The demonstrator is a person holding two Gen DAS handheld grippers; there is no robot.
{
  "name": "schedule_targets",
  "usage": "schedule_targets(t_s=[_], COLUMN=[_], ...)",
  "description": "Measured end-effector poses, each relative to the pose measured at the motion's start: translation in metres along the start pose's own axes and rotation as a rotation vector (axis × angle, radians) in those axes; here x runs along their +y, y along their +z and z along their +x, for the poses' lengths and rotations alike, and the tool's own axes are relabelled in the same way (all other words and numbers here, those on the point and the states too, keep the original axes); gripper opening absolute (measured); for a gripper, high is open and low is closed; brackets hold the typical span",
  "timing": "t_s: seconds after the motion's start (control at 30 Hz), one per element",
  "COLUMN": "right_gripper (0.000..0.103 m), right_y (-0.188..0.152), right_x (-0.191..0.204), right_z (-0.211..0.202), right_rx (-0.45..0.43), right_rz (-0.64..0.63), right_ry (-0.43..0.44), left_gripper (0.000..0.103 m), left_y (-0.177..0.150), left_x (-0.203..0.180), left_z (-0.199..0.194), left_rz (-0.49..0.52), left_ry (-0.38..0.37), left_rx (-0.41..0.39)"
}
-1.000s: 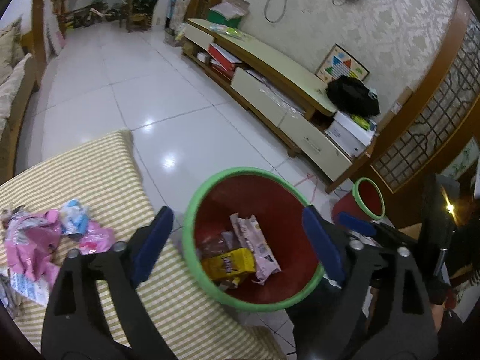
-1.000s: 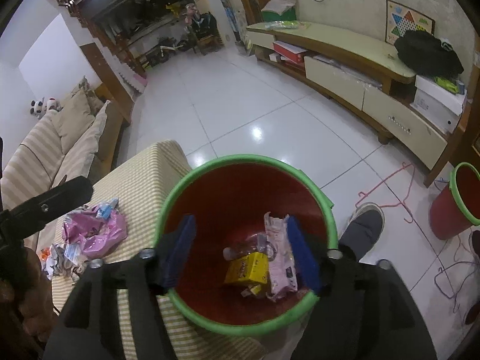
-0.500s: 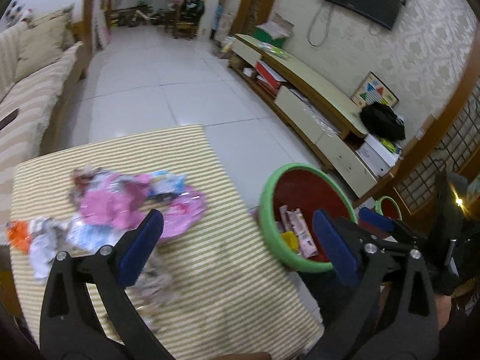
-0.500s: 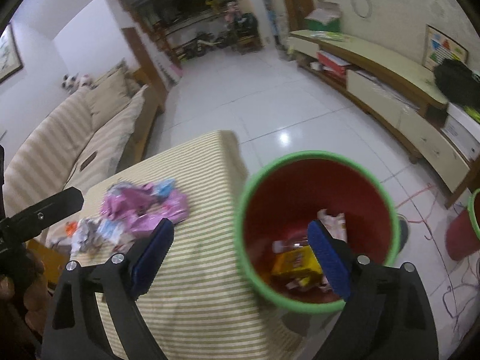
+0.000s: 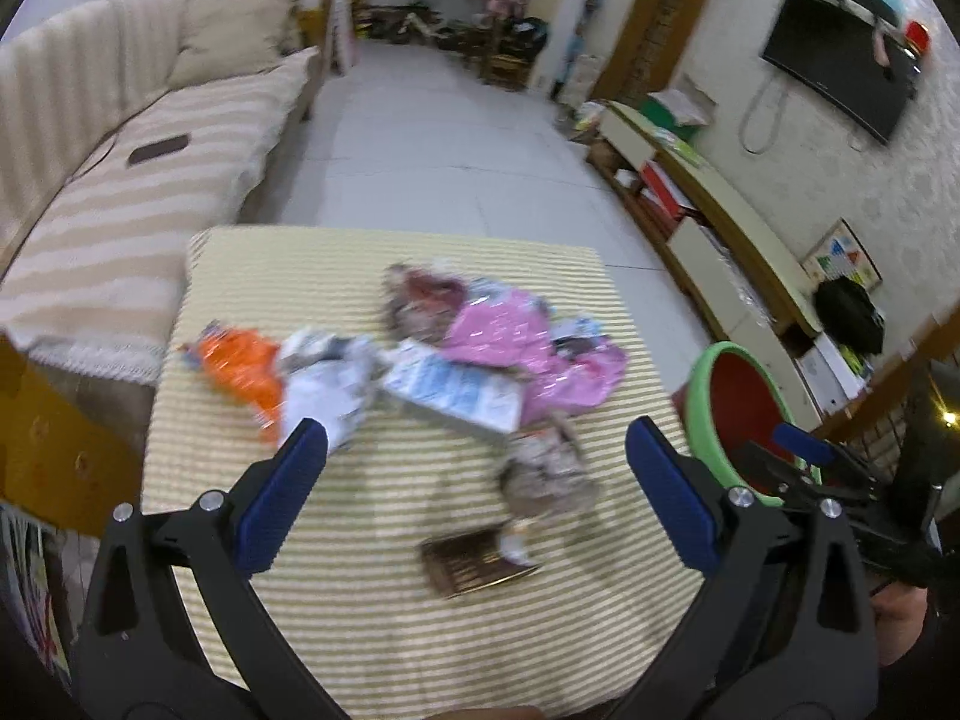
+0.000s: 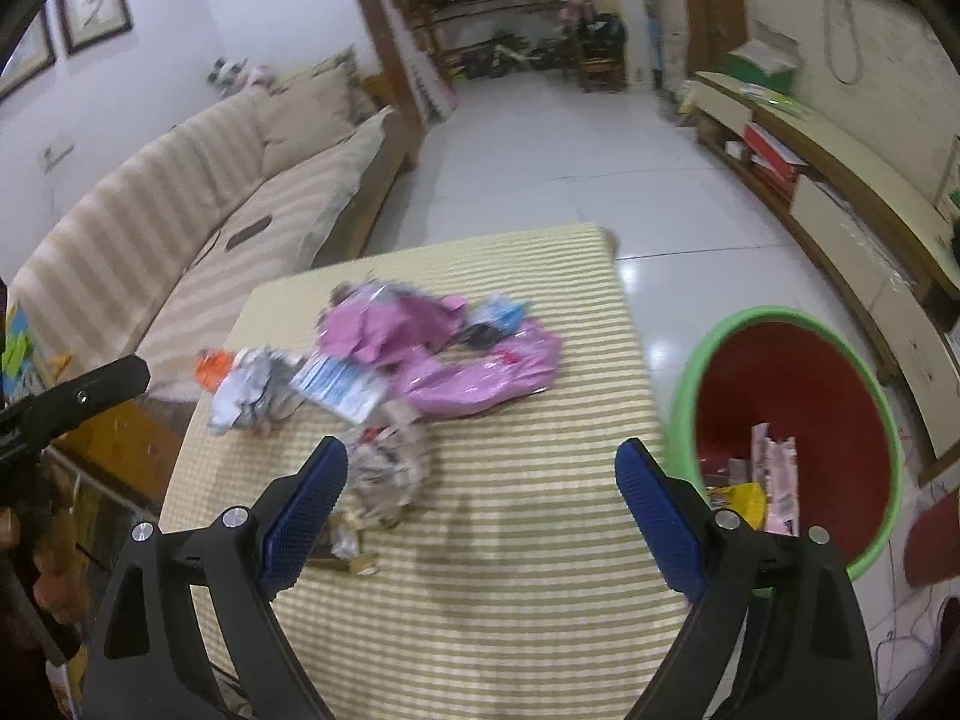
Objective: Collect trash
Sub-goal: 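Grasp the white crumpled paper with the left gripper while the right grasps the newspaper ball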
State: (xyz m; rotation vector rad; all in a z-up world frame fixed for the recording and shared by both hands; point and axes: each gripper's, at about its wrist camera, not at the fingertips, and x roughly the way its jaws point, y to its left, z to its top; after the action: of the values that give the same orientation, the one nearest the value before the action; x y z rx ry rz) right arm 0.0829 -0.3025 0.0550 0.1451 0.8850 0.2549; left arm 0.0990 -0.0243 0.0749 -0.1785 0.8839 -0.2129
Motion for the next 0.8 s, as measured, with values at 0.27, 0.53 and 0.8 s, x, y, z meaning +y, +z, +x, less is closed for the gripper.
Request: schedule_targets(t_s=[0.27,0.53,0.8], right_gripper=[0.088,0.088,0.088], right_y=[-0.012,-0.009,-0.01], right_x=[0.032,0.041,0.042], right_z=[0.032,0.065,0.097], right_rx=[0.069,0.103,0.148], right_rz=[-0.042,-0.034,-0.016], right_ry=[0.028,0.038,0.058], left_gripper=[0.098,0.097,0.093], left_y=[-0.013,-0.004,0.001], left_x=[0.051,0.06,0.045], left_z=[0.003,0.03,0.07], left_rz=[-0.061,-0.035,0.127], left_ry=[0.048,0.073,0.2], left_rx=[0.023,0.059,0.104])
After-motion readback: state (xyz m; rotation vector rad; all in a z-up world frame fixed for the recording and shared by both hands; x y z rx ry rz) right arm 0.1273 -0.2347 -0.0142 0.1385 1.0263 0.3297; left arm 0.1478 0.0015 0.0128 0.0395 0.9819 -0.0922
